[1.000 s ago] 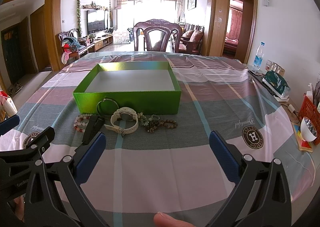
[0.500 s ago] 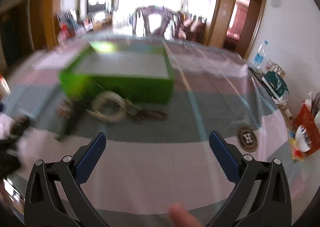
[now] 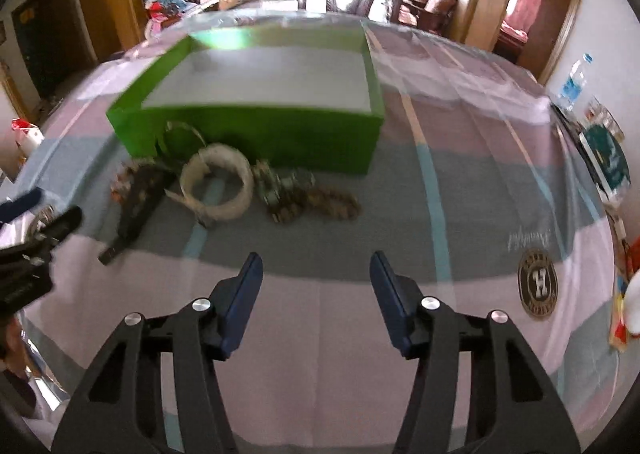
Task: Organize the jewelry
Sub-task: 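Move the right tool toward the white watch in front of the box, then close the right gripper on the white watch while the left gripper grasps the black watch strap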
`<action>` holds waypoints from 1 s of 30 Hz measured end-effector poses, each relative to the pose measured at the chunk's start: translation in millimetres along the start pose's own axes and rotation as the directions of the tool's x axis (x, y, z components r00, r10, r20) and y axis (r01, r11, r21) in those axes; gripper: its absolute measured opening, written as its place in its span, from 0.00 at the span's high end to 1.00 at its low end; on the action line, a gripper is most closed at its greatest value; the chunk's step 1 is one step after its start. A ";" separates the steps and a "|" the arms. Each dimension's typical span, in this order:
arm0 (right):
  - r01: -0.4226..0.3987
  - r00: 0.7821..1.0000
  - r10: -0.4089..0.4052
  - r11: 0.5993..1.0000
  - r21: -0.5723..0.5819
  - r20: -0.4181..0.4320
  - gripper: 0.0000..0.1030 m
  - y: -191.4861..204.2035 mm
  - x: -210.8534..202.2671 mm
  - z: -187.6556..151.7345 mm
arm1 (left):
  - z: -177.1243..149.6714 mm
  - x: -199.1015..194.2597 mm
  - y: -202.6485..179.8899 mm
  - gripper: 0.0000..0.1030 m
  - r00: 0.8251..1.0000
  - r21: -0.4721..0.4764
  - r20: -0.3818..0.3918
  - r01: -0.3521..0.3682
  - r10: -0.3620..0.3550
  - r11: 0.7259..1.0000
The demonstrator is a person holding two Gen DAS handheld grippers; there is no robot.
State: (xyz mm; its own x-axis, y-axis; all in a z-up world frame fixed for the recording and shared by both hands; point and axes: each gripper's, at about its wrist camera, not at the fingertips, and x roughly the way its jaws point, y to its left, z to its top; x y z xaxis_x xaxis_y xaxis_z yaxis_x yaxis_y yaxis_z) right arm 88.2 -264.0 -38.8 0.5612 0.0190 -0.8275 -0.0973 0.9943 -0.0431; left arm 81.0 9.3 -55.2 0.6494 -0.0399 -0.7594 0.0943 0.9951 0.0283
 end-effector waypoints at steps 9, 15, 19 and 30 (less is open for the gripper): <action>-0.082 0.995 0.077 0.994 -0.076 -0.066 0.73 21.5 51.1 49.0 | 12.6 23.6 -20.0 0.27 0.995 0.065 -0.061 0.084 -0.080 0.994; -0.126 0.986 0.111 0.985 -0.118 -0.124 0.89 40.8 82.6 53.4 | 14.6 46.3 -22.9 0.33 0.987 0.063 -0.122 0.109 -0.101 0.992; -0.141 0.983 0.123 0.981 -0.132 -0.139 0.93 41.3 82.9 44.4 | 9.5 61.8 -21.4 0.80 0.972 0.041 -0.192 0.145 -0.135 0.989; -0.173 0.972 0.155 0.981 -0.093 -0.178 0.93 11.3 40.0 -5.2 | -9.0 32.3 -24.4 0.83 0.958 0.086 -0.192 0.231 -0.211 0.969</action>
State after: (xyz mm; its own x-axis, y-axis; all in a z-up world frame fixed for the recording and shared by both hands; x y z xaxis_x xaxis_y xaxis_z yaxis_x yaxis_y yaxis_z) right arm 105.3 -252.6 -75.3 0.3841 0.1536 -0.9104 -0.2688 0.9620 0.0489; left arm 92.8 -15.5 -86.3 0.4574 -0.2311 -0.8587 0.3059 0.9476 -0.0921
